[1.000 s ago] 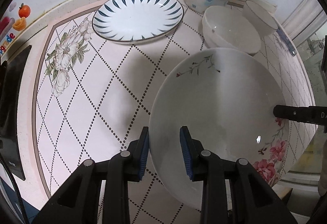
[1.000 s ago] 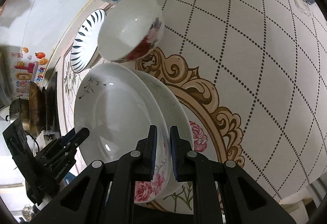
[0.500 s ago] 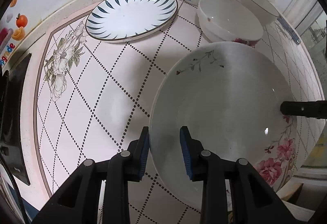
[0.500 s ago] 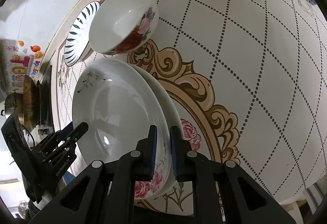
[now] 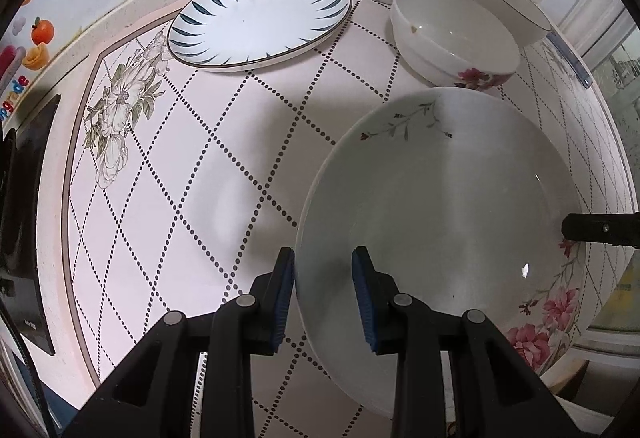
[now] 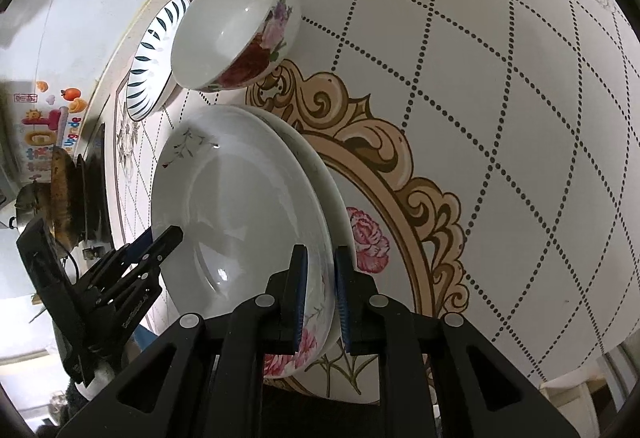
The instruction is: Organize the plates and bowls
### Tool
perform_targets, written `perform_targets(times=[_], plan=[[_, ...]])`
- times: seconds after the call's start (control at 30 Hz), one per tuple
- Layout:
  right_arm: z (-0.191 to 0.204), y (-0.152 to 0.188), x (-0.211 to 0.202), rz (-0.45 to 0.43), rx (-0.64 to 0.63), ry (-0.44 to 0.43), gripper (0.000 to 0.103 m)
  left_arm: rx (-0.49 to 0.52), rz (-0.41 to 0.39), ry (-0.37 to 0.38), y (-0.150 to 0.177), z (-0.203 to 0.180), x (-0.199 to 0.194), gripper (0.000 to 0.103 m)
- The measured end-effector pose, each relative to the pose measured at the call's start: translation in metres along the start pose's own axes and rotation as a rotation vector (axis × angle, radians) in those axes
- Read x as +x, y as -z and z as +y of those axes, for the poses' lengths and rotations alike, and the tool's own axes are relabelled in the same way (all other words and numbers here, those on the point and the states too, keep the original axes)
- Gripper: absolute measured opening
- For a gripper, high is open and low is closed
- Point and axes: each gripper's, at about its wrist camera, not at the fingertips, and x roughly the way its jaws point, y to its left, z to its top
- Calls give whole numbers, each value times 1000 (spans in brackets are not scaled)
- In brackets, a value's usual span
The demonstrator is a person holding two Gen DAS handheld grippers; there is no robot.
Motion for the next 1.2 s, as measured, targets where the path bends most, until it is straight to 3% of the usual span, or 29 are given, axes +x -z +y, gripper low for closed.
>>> perform_targets(times=[0.27, 0.37, 0.5, 0.57, 0.63, 0.67, 0.73, 0.93, 1.07, 1.2], plan=[[-8, 2, -13, 5, -21, 20, 17, -7, 0, 13, 2, 2, -9, 27], [-13, 1, -26, 5, -6, -25, 17, -42, -19, 53, -3, 14, -31, 27], [-4, -7, -53, -33, -1, -99, 18, -102, -109, 78, -24, 40, -76, 29], [15, -19, -69, -66, -6, -163, 21, -134, -142, 90, -40, 57, -89, 36], [34, -33, -77, -91, -15, -207, 41, -164, -168, 78, -66, 79, -91, 37], [49, -47, -79, -109, -21, -228, 46, -172, -165, 67, -77, 91, -86, 37], [72, -68, -78, -135, -44, -232, 48, -192, -151, 59, -96, 109, -75, 37], [136, -154, -36, -140, -85, -100, 48, -262, -53, 83, -150, 163, -10, 37], [157, -197, 1, -97, -88, -20, 48, -274, -10, 91, -170, 174, 23, 37], [158, -216, 27, -75, -96, 59, 48, -277, 35, 116, -190, 181, 55, 37]])
